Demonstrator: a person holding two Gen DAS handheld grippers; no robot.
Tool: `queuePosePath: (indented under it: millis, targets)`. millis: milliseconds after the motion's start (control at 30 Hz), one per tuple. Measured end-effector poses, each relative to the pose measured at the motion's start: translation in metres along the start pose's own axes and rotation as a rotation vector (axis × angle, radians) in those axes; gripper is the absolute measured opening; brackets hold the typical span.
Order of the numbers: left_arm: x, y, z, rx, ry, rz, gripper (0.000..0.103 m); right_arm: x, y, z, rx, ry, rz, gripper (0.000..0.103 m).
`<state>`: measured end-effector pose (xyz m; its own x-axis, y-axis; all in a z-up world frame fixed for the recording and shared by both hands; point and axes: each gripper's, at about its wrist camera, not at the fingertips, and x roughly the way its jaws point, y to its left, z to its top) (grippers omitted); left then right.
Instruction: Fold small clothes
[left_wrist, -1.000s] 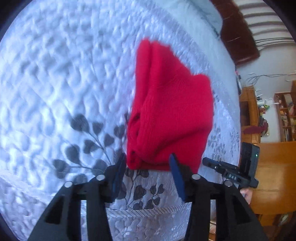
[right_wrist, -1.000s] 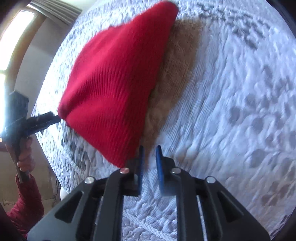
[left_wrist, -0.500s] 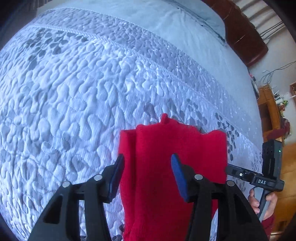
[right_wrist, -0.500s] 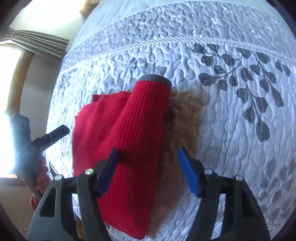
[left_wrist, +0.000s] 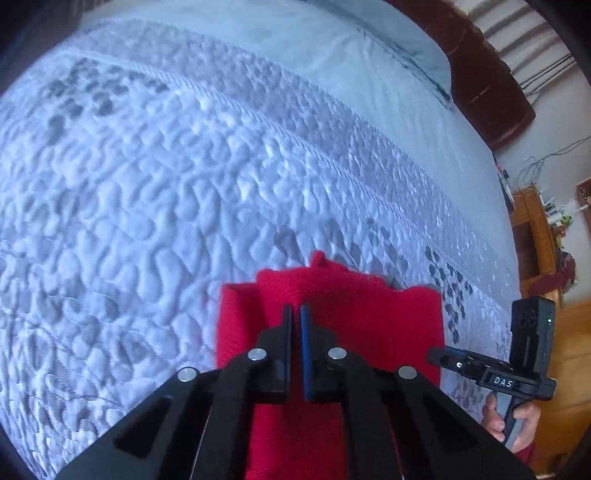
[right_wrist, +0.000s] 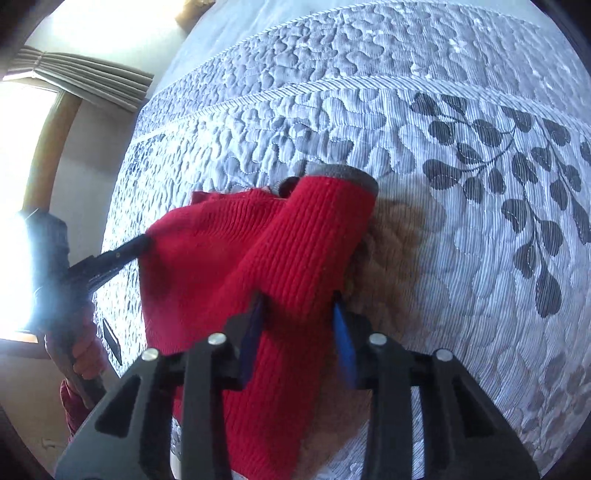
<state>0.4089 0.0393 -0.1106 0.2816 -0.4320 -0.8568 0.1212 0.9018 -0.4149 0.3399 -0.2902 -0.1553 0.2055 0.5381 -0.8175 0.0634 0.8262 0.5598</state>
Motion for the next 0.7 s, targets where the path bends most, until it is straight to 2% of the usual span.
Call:
queuePosePath:
  millis: [33, 100, 167, 200, 267, 300, 367, 400, 433, 500, 567, 700]
  targets:
    - [-0.007, 0.005, -0.003, -0.014, -0.037, 0.004, 0.004, 0.0, 0.0, 0.0, -0.002, -0.005, 0.005, 0.032]
    - [-0.01, 0.02, -0.007, -0.066, -0.06, -0.002, 0.004, 0.002, -0.004, 0.0, 0.009, -0.01, 0.023, 0.032]
    - [0.001, 0.031, -0.012, -0.095, -0.042, 0.044, 0.004, 0.006, -0.009, 0.001, 0.035, -0.006, 0.033, 0.034]
    - [0.012, 0.036, -0.016, -0.105, -0.018, 0.073, 0.004, 0.008, -0.012, 0.001, 0.041, -0.004, 0.029, 0.038]
    - [0.033, 0.036, -0.018, -0.077, 0.032, 0.093, 0.004, 0.015, -0.016, 0.002, 0.057, -0.002, 0.012, 0.045]
    - [0.035, 0.032, -0.018, -0.046, 0.031, 0.101, 0.005, 0.016, -0.018, 0.002, 0.065, -0.001, 0.011, 0.047]
    - [0.029, 0.031, -0.016, -0.047, 0.024, 0.07, 0.013, 0.011, -0.017, -0.002, 0.066, -0.008, 0.01, 0.053]
    - [0.023, 0.033, -0.016, -0.068, 0.028, 0.037, 0.021, 0.008, -0.016, -0.005, 0.058, -0.012, 0.008, 0.055]
    - [0.017, 0.035, -0.018, -0.079, 0.042, 0.021, 0.032, 0.002, -0.015, -0.011, 0.046, -0.017, 0.005, 0.056]
    - [-0.001, 0.039, -0.033, -0.088, 0.058, 0.0, 0.038, -0.011, -0.009, -0.031, 0.003, -0.02, 0.012, 0.062]
    - [-0.016, 0.037, -0.057, -0.068, 0.092, -0.016, 0.039, -0.017, -0.003, -0.053, -0.023, -0.008, 0.025, 0.067]
    - [-0.031, 0.024, -0.111, 0.009, 0.137, -0.001, 0.039, -0.018, 0.003, -0.112, -0.048, 0.067, 0.087, 0.067]
